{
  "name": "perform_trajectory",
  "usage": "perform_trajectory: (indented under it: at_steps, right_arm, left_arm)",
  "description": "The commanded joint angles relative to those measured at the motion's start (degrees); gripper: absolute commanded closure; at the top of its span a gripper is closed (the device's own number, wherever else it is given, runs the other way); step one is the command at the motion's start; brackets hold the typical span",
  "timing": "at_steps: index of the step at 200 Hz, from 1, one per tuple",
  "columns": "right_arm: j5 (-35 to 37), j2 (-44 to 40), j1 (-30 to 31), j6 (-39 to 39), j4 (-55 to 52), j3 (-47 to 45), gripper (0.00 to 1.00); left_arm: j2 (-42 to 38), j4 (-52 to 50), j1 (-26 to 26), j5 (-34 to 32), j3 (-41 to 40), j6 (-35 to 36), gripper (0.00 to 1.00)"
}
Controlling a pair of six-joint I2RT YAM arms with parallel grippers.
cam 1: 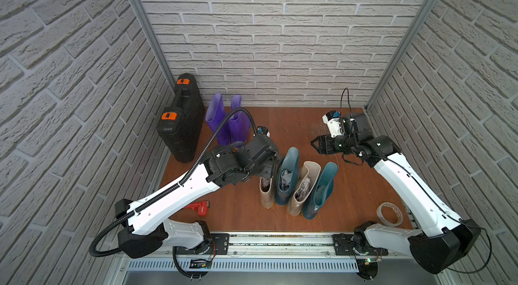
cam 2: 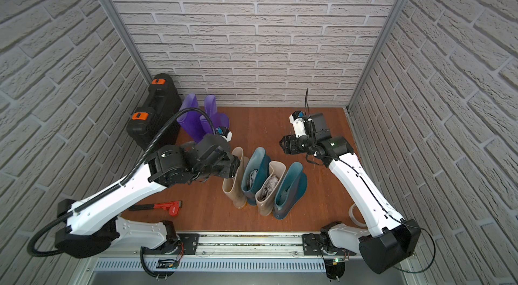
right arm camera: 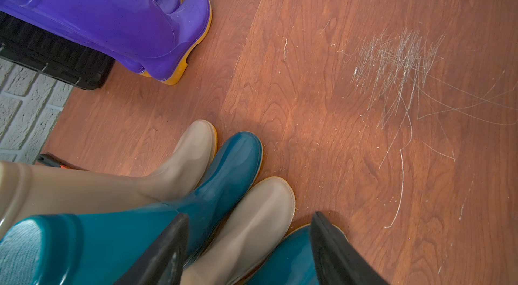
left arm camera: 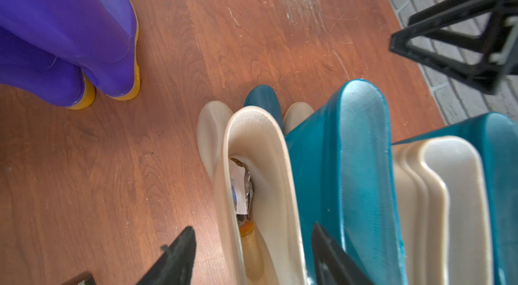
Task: Match and arrange rain boots in pairs
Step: Pick up the rain boot at the center of the board.
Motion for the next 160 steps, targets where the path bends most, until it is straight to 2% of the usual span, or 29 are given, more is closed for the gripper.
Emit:
perform_trajectory:
  at_steps: [1,29,50,76,96,115,160]
  right_arm:
    - [0.81,-1.62,0.08,0.58,0.58,-0.74,0.30]
    - [0.95,-1.04,0.08,0.54,0.58,-0.93,0.30]
    - [0.82,-0.54,0.08,0.50,0.58,-0.83,0.30]
    - [0.60,-0.42,0.08,0.38,0.56,-0.83,0.30]
    - [0.73,-0.42,0.00,0.38,0.73,-1.07,0.30]
    - [0.58,-0.44,0.08,0.50,0.84,-1.27,0.30]
    - [0.58,-0.45,0.08,0.42,1.05,-1.23,0.31]
  left_arm:
    - [1.73,-0.86,-0.27,-0.82,-0.30,0.03,0.40]
    - [4.55,-1.14,-0.61,1.07,0.17,1.12,0.49]
    - [5.92,-1.35,-0.69,0.81,0.13,1.75,0.61]
    - [6.58,-1.49,-0.64,0.54,0.59,2.06,0.67]
    - [6.69,-2.07,-0.61,-0.95,0.90,2.51,0.88]
    - [7.01,-2.97,-0.33,-1.48,2.50,3.52,1.00]
    - [7.73,-5.65,0.73,-3.20,8.00,6.95,1.00]
